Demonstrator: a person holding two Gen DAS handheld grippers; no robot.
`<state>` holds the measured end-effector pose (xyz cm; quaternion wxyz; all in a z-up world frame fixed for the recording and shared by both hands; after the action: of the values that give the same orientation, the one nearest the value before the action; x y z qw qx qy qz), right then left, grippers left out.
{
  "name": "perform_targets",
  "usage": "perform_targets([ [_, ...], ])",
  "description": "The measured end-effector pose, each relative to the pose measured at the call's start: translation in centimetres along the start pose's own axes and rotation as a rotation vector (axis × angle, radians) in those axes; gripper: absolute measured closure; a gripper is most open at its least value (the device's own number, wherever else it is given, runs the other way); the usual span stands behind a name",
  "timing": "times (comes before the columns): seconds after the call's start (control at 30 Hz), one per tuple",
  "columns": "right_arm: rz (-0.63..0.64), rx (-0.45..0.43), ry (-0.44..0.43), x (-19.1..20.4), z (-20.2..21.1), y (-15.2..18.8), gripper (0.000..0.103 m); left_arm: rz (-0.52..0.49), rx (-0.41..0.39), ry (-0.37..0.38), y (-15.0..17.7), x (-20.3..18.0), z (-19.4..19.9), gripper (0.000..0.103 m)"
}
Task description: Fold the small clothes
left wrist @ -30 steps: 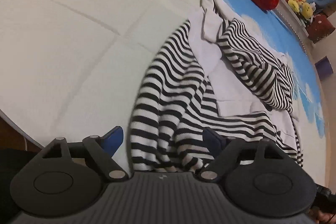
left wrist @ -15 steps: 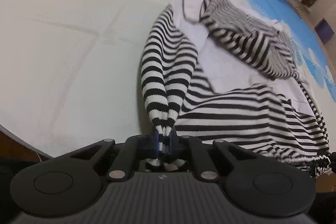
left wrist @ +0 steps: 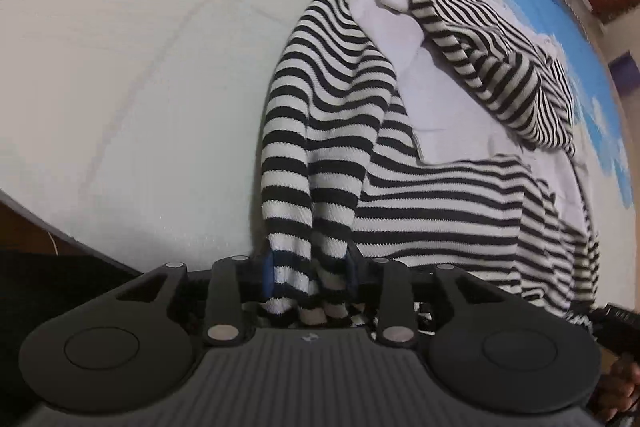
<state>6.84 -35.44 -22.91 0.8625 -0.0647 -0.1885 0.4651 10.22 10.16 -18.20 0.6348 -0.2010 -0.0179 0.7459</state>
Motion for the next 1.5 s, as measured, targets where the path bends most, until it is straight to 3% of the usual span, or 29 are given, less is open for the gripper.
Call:
perform_targets([
  [0.8,0.100,-0.011,0.031,0.8,-0.2,0.4,0.078,-0.082,-0.016,-0.032,0.2,-0.5,-0.4,0.067],
  [0.9,0.107,-0.010,0.023,1.0,-0.1,0.5,0.081,-0.105,-0.022,-0.039,0.3,-0.6,-0.4,0.076],
  [0.97,0.113,-0.011,0.010,1.1,0.1,0.5,0.090,-0.118,-0.029,-0.025,0.3,-0.9,-0.3,0.091],
  [1.03,0.118,-0.023,-0.006,1.4,0.4,0.4,0.094,-0.143,-0.047,-0.026,0.0,-1.3,0.2,0.094],
  [1.2,0.110,-0.092,-0.113,2.4,3.9,-1.0,0.096,-0.199,-0.138,0.058,-1.7,-2.9,5.2,0.095],
  [1.5,0.114,-0.192,-0.376,3.1,18.2,-2.8,0.096,-0.267,-0.272,0.309,-2.6,-3.8,19.5,0.095],
])
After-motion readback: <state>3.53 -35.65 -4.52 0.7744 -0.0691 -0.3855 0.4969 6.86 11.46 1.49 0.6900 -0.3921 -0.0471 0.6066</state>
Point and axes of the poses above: each gripper's, at about its wrist camera, not at the fingertips, and z roughly against the way its jaws point, x to its left, y to its underside, the point moved 10 cm from there along -z, roughly the way its jaws point, and after that the axes turned 7 degrees about -z, right-handed, at the moved point
